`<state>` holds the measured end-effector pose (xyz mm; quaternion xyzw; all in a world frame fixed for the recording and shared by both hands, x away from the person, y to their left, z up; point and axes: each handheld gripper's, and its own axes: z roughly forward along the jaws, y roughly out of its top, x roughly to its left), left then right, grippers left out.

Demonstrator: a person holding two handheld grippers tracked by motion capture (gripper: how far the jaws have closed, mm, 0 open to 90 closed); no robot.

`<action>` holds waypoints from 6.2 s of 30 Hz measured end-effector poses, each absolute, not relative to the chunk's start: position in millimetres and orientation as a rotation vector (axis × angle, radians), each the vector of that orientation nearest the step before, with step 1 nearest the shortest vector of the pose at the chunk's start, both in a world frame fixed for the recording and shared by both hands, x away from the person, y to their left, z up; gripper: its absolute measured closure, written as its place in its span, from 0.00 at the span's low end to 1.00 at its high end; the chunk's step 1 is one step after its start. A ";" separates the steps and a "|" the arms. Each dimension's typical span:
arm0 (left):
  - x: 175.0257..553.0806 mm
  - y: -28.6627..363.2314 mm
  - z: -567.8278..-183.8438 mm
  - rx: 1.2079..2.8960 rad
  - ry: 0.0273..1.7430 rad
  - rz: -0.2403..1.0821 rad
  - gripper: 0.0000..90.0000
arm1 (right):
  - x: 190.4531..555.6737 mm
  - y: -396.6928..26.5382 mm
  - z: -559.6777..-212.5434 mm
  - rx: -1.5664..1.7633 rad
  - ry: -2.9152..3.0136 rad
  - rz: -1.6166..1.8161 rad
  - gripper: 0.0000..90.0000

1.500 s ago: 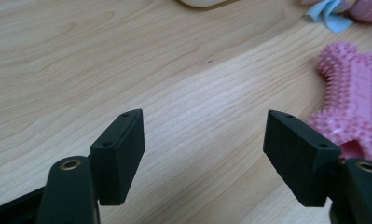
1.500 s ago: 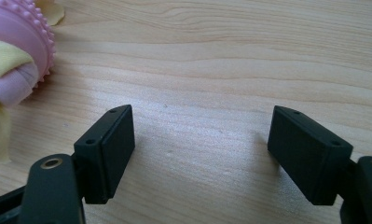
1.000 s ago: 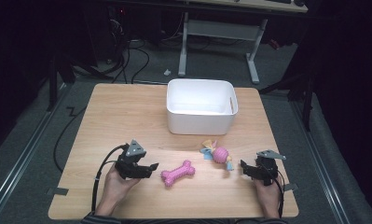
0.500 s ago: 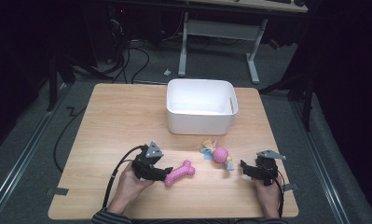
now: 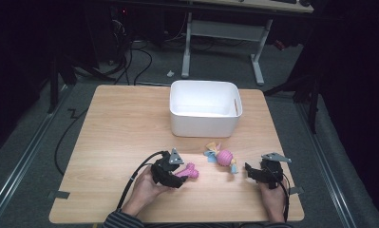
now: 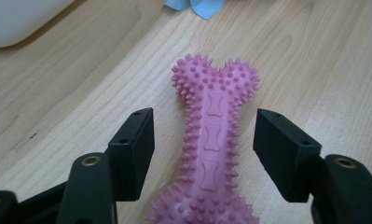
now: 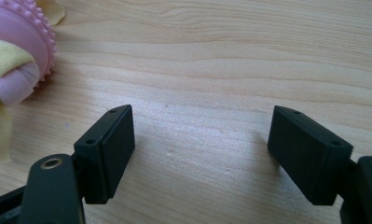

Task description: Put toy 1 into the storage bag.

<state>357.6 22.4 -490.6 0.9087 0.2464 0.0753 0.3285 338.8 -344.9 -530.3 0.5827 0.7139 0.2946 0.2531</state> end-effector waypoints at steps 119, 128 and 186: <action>449.2 0.2 -333.0 2.313 0.570 0.188 0.66 | 338.8 -344.4 -530.4 1.581 1.942 0.801 0.25; 468.9 -10.0 -323.9 2.324 0.591 0.198 0.66 | 338.8 -344.3 -530.4 1.582 1.942 0.801 0.25; 558.4 -50.8 -366.9 2.351 0.792 0.346 0.66 | 339.0 -341.9 -530.4 1.562 1.965 0.809 0.26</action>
